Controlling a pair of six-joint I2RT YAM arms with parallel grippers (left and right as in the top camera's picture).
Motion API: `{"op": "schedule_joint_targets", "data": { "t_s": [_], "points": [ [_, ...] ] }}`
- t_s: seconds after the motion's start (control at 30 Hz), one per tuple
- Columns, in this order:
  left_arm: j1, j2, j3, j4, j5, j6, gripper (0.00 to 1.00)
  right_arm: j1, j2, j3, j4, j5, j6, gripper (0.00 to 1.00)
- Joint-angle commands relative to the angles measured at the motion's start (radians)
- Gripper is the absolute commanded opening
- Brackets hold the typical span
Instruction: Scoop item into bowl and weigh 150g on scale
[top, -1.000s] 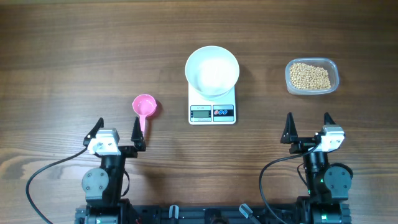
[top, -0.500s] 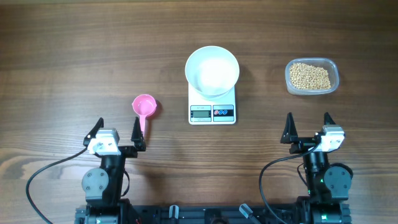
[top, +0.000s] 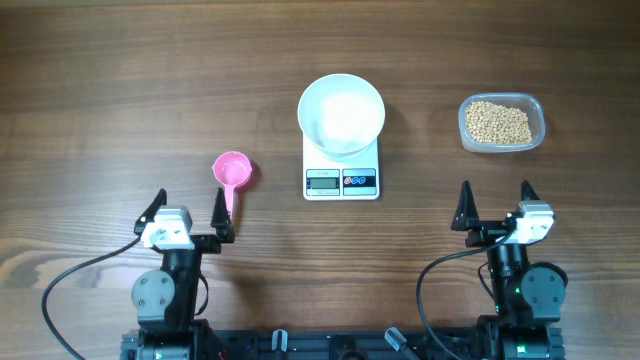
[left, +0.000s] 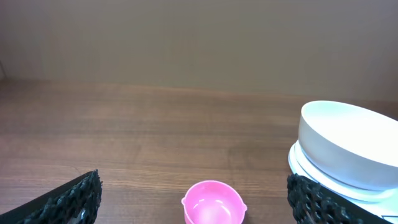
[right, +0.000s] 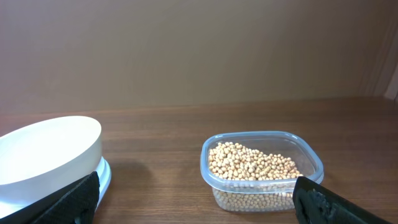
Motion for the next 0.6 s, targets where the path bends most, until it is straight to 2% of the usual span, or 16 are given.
{"op": "schedule_joint_targets", "data": {
  "t_s": [0.0,0.13,0.37,0.43,0.57],
  "points": [
    [-0.005,-0.01,-0.004,0.033,0.007,0.022,1.0,-0.005,-0.01,-0.002,0.003,-0.017,-0.012,1.0],
    [-0.005,-0.01,-0.004,0.092,0.093,0.022,1.0,-0.005,-0.01,-0.002,0.003,-0.016,-0.012,1.0],
    [-0.005,-0.01,-0.004,0.186,0.087,0.021,1.0,-0.005,-0.01,-0.002,0.003,-0.017,-0.012,1.0],
    [-0.005,-0.01,-0.004,0.236,0.137,0.022,1.0,-0.005,-0.01,-0.002,0.003,-0.016,-0.012,1.0],
    [-0.005,-0.01,0.005,0.359,0.137,0.022,1.0,-0.005,-0.01,-0.002,0.003,-0.017,-0.012,1.0]
  ]
}}
